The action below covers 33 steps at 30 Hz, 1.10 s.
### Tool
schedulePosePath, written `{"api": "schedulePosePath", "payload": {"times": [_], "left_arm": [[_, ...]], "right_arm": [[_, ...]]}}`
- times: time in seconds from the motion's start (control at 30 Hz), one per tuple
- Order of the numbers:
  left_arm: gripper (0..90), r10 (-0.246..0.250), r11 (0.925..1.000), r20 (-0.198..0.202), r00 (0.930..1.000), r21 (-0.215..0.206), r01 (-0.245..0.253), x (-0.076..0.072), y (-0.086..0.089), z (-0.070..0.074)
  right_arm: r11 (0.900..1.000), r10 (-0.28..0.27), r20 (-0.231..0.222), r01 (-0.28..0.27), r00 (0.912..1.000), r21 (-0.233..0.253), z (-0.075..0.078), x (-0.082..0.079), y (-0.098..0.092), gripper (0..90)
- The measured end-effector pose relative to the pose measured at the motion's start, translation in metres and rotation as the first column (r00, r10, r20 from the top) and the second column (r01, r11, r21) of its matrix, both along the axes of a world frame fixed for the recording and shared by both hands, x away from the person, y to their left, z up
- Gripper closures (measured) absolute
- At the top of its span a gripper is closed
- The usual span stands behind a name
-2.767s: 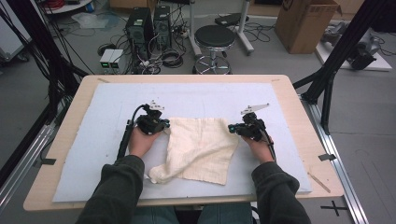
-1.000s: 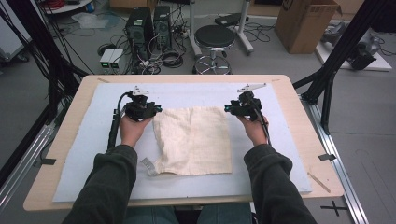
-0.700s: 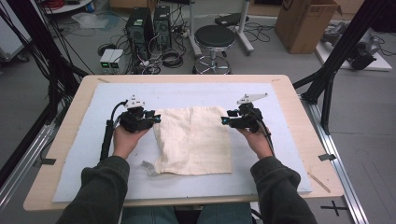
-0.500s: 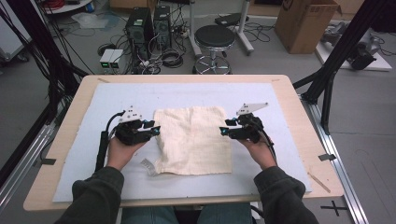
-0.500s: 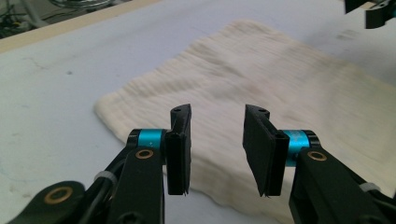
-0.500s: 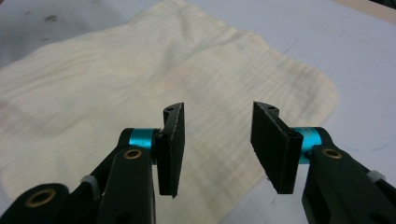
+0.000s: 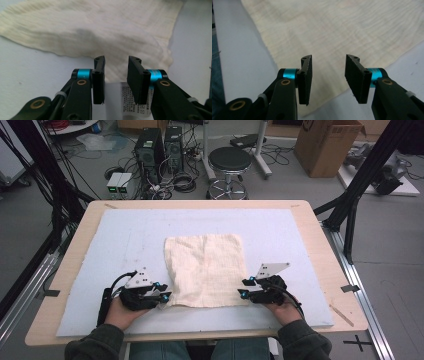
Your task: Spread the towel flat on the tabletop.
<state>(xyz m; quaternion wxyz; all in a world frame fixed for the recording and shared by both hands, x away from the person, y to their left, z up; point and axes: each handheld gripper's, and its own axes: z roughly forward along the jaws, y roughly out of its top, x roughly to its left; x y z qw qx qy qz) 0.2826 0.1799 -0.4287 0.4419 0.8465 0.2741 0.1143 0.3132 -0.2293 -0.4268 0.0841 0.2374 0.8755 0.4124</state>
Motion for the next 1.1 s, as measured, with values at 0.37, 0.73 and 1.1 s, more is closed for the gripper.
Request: {"api": "schedulePosePath", "payload": {"times": [0.37,0.73,1.1], "left_arm": [[65.7,-0.057,0.9953,-0.025,0.9981,0.077,0.058,0.002,-0.012,-0.013],[88.5,-0.028,0.9917,0.036,0.9990,0.126,0.023,-0.003,-0.015,-0.011],[88.8,0.030,0.9931,0.100,0.9946,0.110,-0.041,-0.021,0.005,0.005]], "right_arm": [[0.998,0.035,-0.032,-0.037,0.9989,-0.045,-0.015,-0.002,0.003,59.0],[0.995,0.046,-0.007,-0.046,0.9989,-0.092,-0.013,-0.002,0.007,87.2],[0.995,0.045,-0.033,-0.047,0.9985,-0.083,-0.009,-0.009,0.002,88.5]]}}
